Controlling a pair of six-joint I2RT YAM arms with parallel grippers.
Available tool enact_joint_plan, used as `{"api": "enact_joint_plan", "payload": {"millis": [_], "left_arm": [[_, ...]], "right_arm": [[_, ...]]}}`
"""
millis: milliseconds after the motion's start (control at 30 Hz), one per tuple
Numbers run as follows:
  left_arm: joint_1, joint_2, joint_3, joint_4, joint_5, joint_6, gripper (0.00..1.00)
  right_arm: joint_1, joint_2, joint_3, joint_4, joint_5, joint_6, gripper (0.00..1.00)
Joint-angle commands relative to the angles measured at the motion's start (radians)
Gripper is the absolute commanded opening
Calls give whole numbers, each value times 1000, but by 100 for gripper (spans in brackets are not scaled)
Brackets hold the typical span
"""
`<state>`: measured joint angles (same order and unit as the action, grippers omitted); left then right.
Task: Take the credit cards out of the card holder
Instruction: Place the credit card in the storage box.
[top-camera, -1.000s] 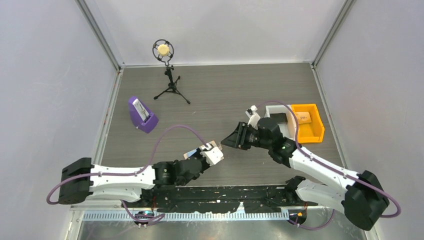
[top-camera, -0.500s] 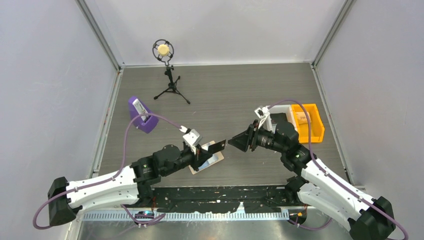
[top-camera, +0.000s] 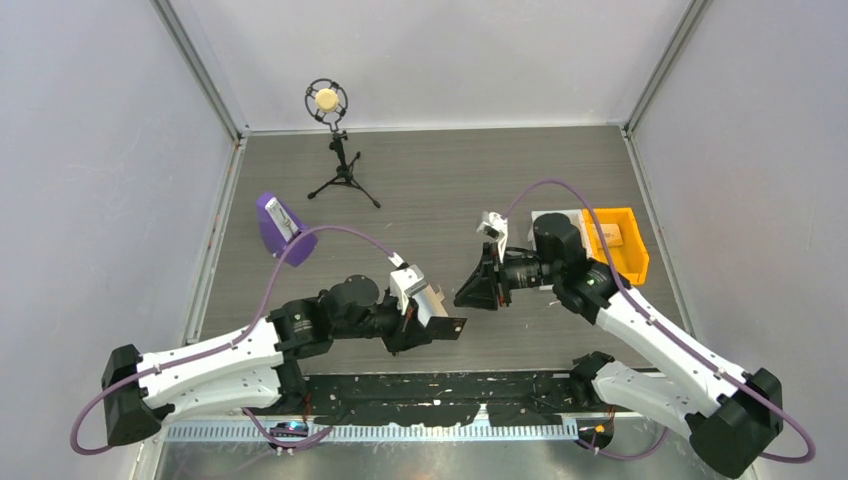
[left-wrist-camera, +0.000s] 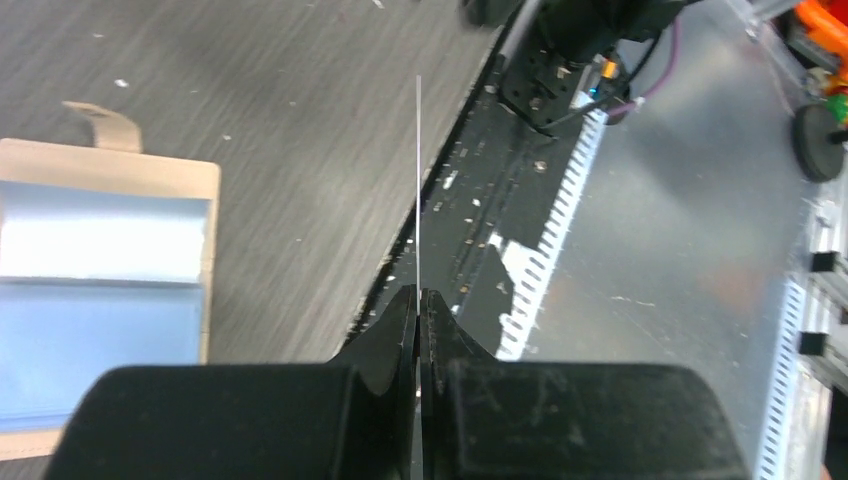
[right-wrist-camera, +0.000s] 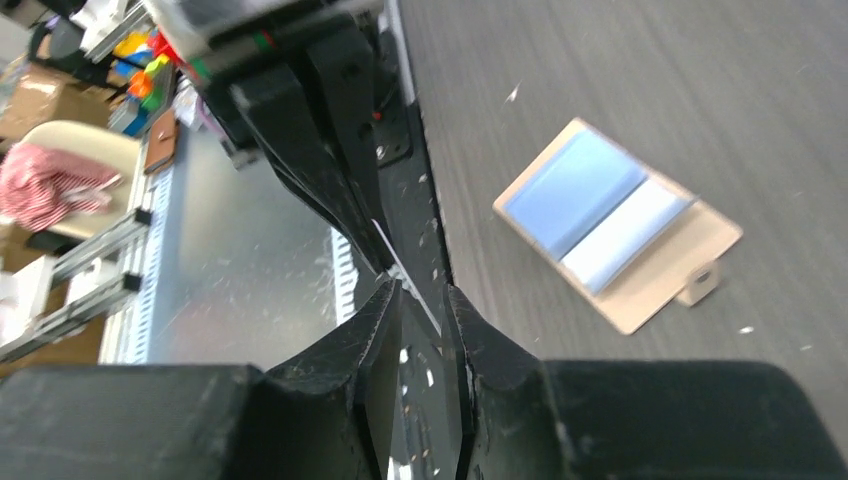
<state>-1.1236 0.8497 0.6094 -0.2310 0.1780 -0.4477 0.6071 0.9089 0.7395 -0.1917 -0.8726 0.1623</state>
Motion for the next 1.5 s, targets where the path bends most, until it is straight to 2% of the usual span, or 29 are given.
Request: {"api": "enact_joint_plan", "payload": {"millis": [0,167,500,967,1100,1167,1300,1467], "left_arm": [[4,3,61,-16,152,-38,0],[13,19,77,-30,196,-58,0],[23,51,70,-21,270,-69,0],[29,54,66,-26,275,-69,0],[30,51,67,-32,278,-67,0],[31,49,69,-33,278,-68,0],[34,47,73,-36,278,-66,0],[36,44,81,-47,281,-59,0]], "right_arm": [[20,56,17,-69,-147,-68,29],[81,103,19,-84,-170,-86,29],[105,119,14,-74,-202,-63,30],[138,169,23,-137,-159,-96,27],[138,175,29,-155,-143,-107,30],[138,177,32,-155,-150,-108,28],[142,176,29,-147,-170,-109,16],[160,175,25,-136,-197,-108,10]]}}
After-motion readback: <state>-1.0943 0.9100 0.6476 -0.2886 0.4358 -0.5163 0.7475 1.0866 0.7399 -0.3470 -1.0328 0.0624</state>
